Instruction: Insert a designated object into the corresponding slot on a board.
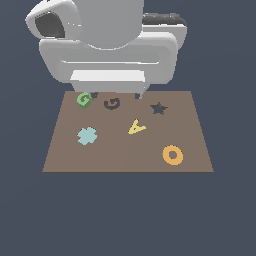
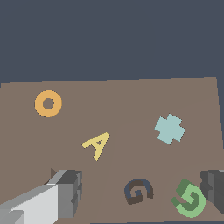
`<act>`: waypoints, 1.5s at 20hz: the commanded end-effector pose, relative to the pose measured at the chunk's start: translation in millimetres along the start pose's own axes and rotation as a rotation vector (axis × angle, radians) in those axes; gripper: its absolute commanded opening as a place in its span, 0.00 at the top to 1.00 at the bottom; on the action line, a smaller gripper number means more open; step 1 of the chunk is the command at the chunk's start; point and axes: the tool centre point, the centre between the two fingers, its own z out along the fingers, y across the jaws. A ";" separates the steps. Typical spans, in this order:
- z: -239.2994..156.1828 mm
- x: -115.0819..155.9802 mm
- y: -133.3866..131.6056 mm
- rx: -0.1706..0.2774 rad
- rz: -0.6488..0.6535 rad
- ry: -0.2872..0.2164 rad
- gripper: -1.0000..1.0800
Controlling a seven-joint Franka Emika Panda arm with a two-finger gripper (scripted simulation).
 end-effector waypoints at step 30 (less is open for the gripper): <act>133.9 -123.9 133.6 -0.029 0.580 -0.073 0.04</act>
